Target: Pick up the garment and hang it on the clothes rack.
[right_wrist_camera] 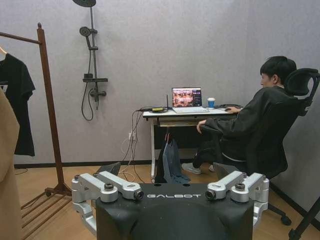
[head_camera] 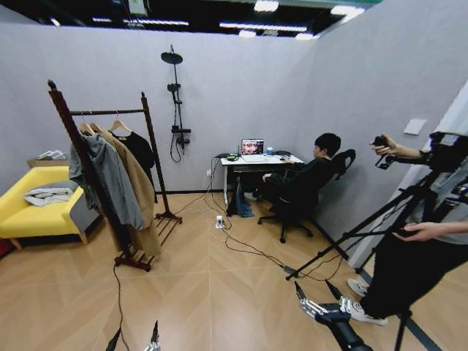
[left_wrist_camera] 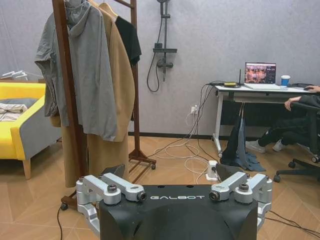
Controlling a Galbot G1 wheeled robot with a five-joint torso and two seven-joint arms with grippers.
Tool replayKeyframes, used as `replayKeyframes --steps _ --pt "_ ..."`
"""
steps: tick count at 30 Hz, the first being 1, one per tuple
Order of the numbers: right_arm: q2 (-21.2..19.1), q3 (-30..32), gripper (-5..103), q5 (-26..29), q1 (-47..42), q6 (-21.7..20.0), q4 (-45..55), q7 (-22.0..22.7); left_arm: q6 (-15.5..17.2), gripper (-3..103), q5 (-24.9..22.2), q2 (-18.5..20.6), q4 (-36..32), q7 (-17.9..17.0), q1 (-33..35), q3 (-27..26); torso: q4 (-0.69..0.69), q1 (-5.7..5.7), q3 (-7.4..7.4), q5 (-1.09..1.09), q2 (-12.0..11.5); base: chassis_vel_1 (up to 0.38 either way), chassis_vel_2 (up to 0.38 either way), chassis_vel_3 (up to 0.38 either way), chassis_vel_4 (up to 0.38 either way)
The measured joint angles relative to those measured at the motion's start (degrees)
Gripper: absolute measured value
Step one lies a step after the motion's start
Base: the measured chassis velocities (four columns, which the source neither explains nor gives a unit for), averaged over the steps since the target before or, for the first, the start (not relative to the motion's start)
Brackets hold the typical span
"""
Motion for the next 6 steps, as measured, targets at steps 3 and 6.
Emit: replayKeyframes --steps 3,6 --pt "0.0 0.0 100 0.0 0.0 0.0 0.0 0.0 0.0 100 0.0 0.0 0.0 0.0 0.0 0.0 0.0 0.0 0.0 0.0 0.0 0.0 0.0 0.0 0.0" --pt "0.0 0.0 100 0.0 0.0 0.0 0.0 0.0 0.0 100 0.0 0.0 0.0 0.0 0.0 0.0 0.0 0.0 0.0 0.0 0.0 0.0 0.0 0.0 0.0"
